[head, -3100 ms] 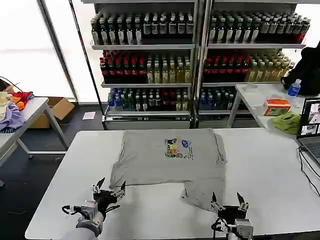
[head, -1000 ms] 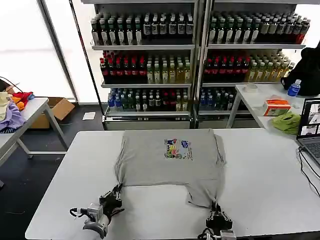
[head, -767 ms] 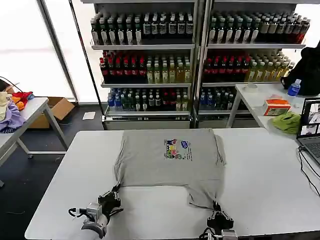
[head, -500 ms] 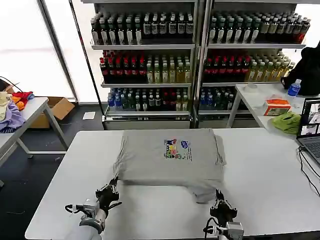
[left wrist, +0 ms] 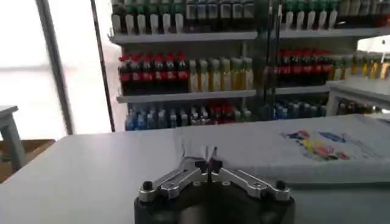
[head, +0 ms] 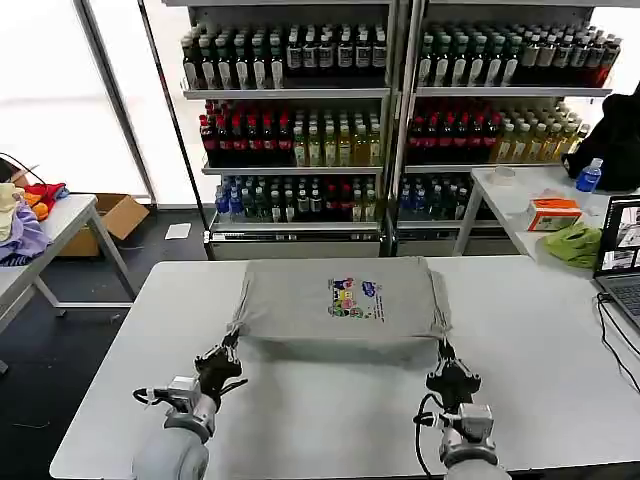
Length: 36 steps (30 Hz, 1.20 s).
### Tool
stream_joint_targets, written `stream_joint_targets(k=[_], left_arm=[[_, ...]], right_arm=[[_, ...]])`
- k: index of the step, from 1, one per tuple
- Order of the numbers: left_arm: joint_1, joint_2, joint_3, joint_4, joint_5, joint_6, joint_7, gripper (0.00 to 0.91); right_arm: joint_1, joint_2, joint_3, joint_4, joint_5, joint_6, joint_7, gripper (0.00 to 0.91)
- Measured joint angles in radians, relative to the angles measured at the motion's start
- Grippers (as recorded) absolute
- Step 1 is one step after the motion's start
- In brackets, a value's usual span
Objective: Fold and organize the clothes.
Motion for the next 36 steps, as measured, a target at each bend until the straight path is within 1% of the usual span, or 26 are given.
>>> stream_joint_targets(k=[1,8,15,23,25,31,32,33,34,36], left_arm=[[-0.011,-0.001,0.003,0.007,-0.007,-0.001,-0.001,0.010],[-0.086,-0.008,0.019,0.059,-0.044,-0.005,-0.007,0.000],[-0.168,-0.011,0.039,0.137,-0.065,-0.004,-0.018,0.010],[-0.268,-0.012,0.061,0.241,-0.087,0.023,-0.030,0.000],[-0.290,-0.009,0.066,0.267,-0.089,0.032,-0.030,0.010],[-0.348,0.002,0.087,0.336,-0.091,0.053,-0.031,0.000],[-0.356,0.003,0.090,0.345,-0.093,0.057,-0.031,0.222],[-0.364,0.004,0.094,0.354,-0.094,0.060,-0.031,0.907],[-0.372,0.006,0.098,0.364,-0.094,0.064,-0.030,0.907],[-0.388,0.010,0.105,0.381,-0.094,0.071,-0.030,0.907]], right_arm=[[0.020,0.000,-0.002,-0.012,0.000,-0.002,-0.002,0.000],[0.150,0.005,-0.018,-0.106,0.002,-0.007,-0.009,0.000],[0.285,0.014,-0.041,-0.228,0.000,-0.007,-0.017,0.000],[0.422,0.026,-0.068,-0.373,-0.002,-0.018,-0.039,0.000],[0.446,0.029,-0.073,-0.405,-0.003,-0.022,-0.045,0.000],[0.503,0.031,-0.082,-0.489,-0.004,-0.041,-0.062,0.000],[0.511,0.031,-0.082,-0.500,-0.004,-0.046,-0.064,0.000],[0.518,0.032,-0.083,-0.510,-0.003,-0.050,-0.064,0.443],[0.525,0.034,-0.083,-0.520,-0.001,-0.054,-0.064,0.907],[0.537,0.038,-0.082,-0.538,0.003,-0.065,-0.063,0.907]])
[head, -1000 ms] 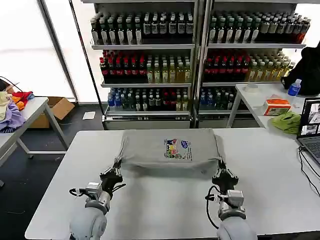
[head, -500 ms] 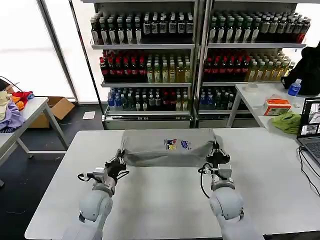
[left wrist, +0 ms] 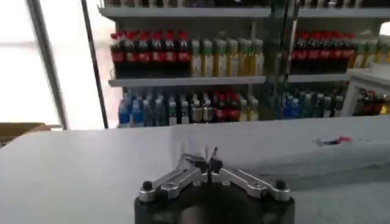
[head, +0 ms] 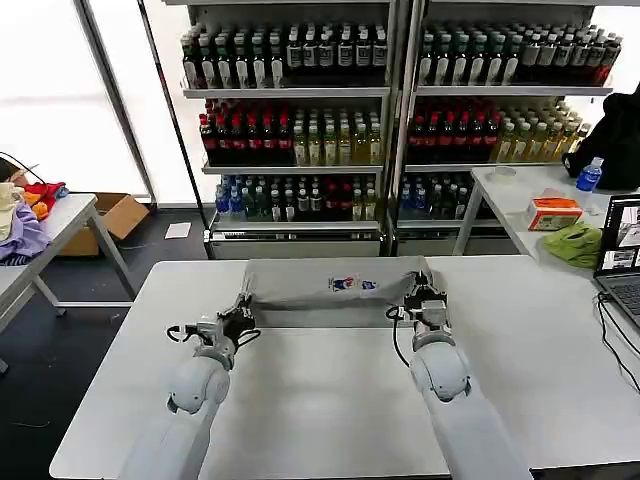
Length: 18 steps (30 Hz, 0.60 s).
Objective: Fold and organize the clothes.
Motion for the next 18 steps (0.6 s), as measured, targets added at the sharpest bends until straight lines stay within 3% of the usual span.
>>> stream_joint_targets(k=[18], left_arm=[[-0.061,0.003,0.023,0.051,0.000,0.027,-0.017,0.907]], right_arm=[[0.074,0.046,0.006,-0.082,0.123,-0.031,0.068,0.907]])
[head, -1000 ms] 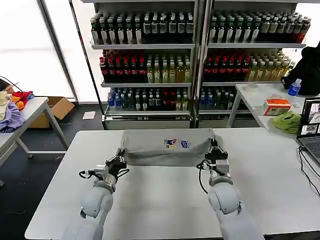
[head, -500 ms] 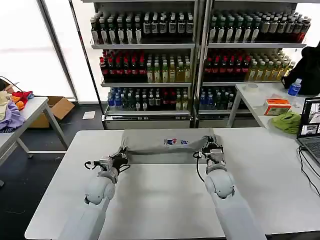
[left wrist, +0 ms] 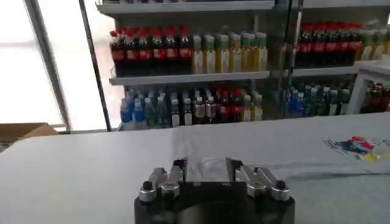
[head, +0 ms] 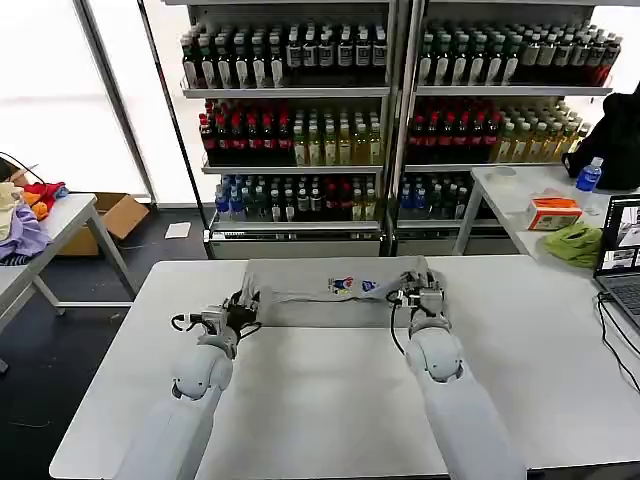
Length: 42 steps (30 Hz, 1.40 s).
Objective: Fold and organize the clothes.
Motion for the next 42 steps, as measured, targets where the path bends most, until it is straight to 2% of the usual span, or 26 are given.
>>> stream_joint_targets(k=[16,32,42], left_arm=[[0.037,0.011,-0.006,-0.063,0.002,0.042,-0.011,0.907],[0.112,0.020,-0.029,-0.157,0.012,0.059,-0.010,0.907],[0.127,0.020,-0.046,-0.163,0.001,0.058,-0.015,0.907]], right_arm=[[-0.017,-0.011,0.002,0.069,0.085,0.002,0.048,0.907],[-0.165,-0.077,0.045,0.254,0.054,-0.089,0.068,0.907],[-0.225,-0.095,0.062,0.280,0.047,-0.116,0.071,0.907]])
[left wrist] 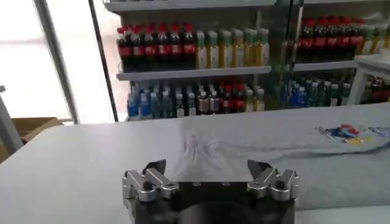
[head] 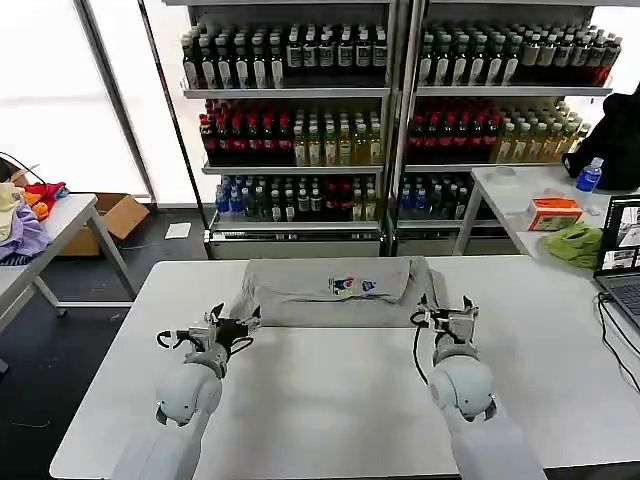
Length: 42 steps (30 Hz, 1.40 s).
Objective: Fold and organize the clothes.
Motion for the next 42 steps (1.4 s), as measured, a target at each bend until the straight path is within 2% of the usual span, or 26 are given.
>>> stream_joint_targets(k=[21,23,24,27,28,29,30,31,32,35,36,37,42], left_arm=[[-0.022,-0.004,-0.005,0.066,-0.001,-0.003,-0.003,0.907],[-0.025,-0.004,-0.005,0.074,-0.001,-0.003,-0.004,0.877],[-0.027,-0.005,-0.005,0.079,-0.002,-0.003,-0.004,0.786],[-0.031,-0.005,-0.005,0.089,-0.004,-0.002,-0.004,0.695],[-0.031,-0.005,-0.005,0.092,-0.004,-0.002,-0.005,0.484],[-0.031,-0.005,-0.005,0.095,-0.004,-0.001,-0.005,0.393],[-0.031,-0.005,-0.005,0.097,-0.004,-0.001,-0.005,0.232],[-0.031,-0.004,-0.004,0.098,-0.004,0.000,-0.005,0.171],[-0.030,-0.004,-0.004,0.099,-0.003,0.000,-0.005,0.081],[-0.027,-0.003,-0.001,0.102,-0.001,0.003,-0.005,0.040],[-0.026,-0.002,0.000,0.103,0.000,0.004,-0.005,0.030],[-0.025,-0.002,0.002,0.103,0.002,0.005,-0.005,0.020],[-0.017,-0.002,0.008,0.103,0.010,0.009,-0.003,0.010]], right_arm=[[0.007,0.015,0.001,-0.080,-0.026,0.001,-0.001,0.907],[0.009,0.017,0.000,-0.089,-0.026,0.001,-0.001,0.907],[0.009,0.018,-0.001,-0.093,-0.026,0.000,-0.001,0.907],[0.007,0.018,-0.001,-0.104,-0.027,0.000,-0.001,0.907],[0.006,0.018,-0.001,-0.108,-0.027,0.000,-0.001,0.877],[0.005,0.018,-0.001,-0.111,-0.026,0.000,-0.001,0.846],[0.002,0.018,0.000,-0.115,-0.026,0.000,-0.002,0.655],[0.001,0.018,0.000,-0.117,-0.025,0.000,-0.002,0.605],[-0.001,0.018,0.000,-0.119,-0.024,0.000,-0.002,0.514],[-0.007,0.018,0.001,-0.125,-0.018,0.002,-0.003,0.292],[-0.009,0.019,0.001,-0.127,-0.016,0.003,-0.004,0.071],[-0.011,0.020,0.002,-0.130,-0.015,0.005,-0.004,0.000],[-0.016,0.024,0.008,-0.146,-0.005,0.011,-0.003,0.000]])
